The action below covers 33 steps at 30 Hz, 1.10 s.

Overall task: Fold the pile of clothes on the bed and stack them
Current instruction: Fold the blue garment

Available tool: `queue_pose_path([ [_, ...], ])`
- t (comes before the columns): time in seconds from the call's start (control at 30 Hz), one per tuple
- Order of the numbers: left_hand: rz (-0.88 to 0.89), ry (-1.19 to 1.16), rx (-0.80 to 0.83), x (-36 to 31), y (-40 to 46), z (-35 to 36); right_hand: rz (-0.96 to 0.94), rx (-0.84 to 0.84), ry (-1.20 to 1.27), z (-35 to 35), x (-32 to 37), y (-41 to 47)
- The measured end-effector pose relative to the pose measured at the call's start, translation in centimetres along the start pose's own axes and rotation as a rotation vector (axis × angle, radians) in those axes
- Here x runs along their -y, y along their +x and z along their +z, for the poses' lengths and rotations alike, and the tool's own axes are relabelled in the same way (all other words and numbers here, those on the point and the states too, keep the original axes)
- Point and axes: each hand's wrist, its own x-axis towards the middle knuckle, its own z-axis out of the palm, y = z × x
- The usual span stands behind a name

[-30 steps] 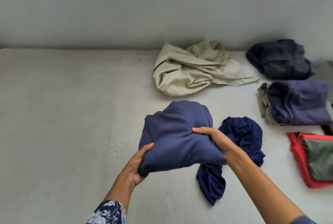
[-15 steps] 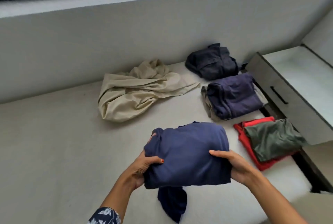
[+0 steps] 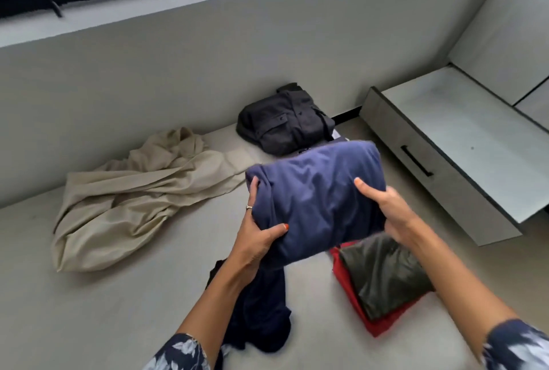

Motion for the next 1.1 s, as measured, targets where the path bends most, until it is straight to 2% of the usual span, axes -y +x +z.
queue_pose_path([
  [0.1,0.041,0.045,-0.033,-0.2,3.7,1.7,-0.037,0.03,-0.041,-1.8,3.0,4.7],
  [0.17,0.016,0.091,-0.07,0.4,6.3,2.6,-0.09,-0.044,-0.142,-2.5,3.7,8.3],
  [0.27,-0.111,0.243,-0.222,1.6,9.5,3.2,-0.239,-0.176,-0.548,-2.5,2.2,13.0],
  [0.33,0.017,0.557,-0.253,2.6,11.1,3.5,-0.262,-0.107,-0.798,-1.5,-0.3,14.4],
  [0.4,0.203,0.954,-0.17,3.3,12.4,3.9,-0.238,-0.022,-1.041,-0.2,-2.6,14.7],
  [0.43,0.229,1.115,-0.102,3.8,13.4,4.1,-0.22,0.006,-1.125,0.3,-3.6,15.0],
  [0.57,0.081,1.438,0.109,4.8,17.6,4.4,-0.187,-0.024,-1.204,1.2,-5.1,16.6],
  [0.73,-0.092,1.559,0.205,7.0,21.2,3.6,-0.153,-0.048,-1.325,2.5,-7.5,18.3],
  [1.1,-0.211,1.641,0.242,8.8,23.5,3.9,-0.128,0.023,-1.361,1.8,-8.9,21.0],
])
